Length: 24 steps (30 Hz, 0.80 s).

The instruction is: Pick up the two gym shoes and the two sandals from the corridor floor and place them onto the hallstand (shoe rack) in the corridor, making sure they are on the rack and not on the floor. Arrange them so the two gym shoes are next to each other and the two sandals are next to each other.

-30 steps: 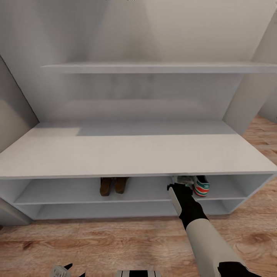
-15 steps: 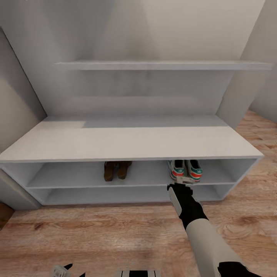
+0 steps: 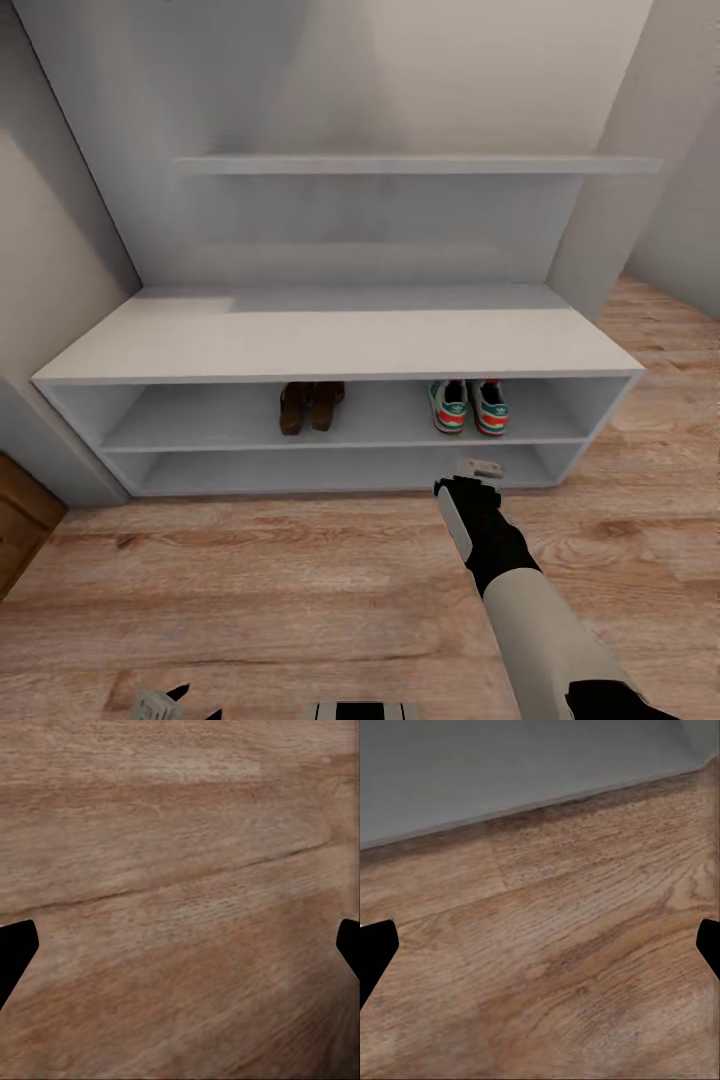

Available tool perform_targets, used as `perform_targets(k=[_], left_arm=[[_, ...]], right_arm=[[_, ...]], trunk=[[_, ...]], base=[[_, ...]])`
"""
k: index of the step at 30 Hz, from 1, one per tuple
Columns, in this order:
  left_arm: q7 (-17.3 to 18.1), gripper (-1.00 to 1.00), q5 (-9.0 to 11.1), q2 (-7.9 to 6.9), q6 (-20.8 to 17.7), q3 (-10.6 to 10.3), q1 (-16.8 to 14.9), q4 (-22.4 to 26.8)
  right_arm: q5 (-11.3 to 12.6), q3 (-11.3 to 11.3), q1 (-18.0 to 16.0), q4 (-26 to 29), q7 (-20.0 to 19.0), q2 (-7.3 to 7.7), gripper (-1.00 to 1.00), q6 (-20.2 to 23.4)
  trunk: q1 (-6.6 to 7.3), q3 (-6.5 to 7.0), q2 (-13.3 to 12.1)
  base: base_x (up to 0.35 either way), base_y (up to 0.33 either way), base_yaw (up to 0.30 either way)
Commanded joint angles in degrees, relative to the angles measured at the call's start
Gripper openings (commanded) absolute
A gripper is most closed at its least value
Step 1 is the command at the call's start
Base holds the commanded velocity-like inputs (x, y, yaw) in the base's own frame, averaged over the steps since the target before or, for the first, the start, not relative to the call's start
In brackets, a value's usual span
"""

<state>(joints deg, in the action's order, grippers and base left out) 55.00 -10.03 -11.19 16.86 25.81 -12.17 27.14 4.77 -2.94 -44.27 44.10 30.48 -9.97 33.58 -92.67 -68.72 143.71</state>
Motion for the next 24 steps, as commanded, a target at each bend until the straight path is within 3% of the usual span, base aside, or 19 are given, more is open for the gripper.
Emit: perform_targets(k=[1, 17, 24], left_arm=[[0.3, 1.0, -0.6, 0.05, 0.3, 0.5, -0.1, 0.0], [0.3, 1.0, -0.6, 0.11, 0.3, 0.5, 0.0, 0.0], [0.2, 1.0, -0.5, 0.04, 0.3, 0.5, 0.0, 0.0]], right_arm=[[0.5, -0.1, 0.0, 0.0, 0.4, -0.03, 1.0, 0.1], [0.4, 0.0, 0.0, -0.4, 0.3, -0.03, 1.0, 0.0], [0.5, 0.0, 0.1, -4.9, 0.0, -0.03, 1.0, -0.2]], trunk=[[0.05, -0.04, 0.0], [0.05, -0.04, 0.0], [0.05, -0.04, 0.0]], base=[[-0.336, 0.0, 0.0], [-0.336, 0.0, 0.0], [-0.077, 0.0, 0.0]])
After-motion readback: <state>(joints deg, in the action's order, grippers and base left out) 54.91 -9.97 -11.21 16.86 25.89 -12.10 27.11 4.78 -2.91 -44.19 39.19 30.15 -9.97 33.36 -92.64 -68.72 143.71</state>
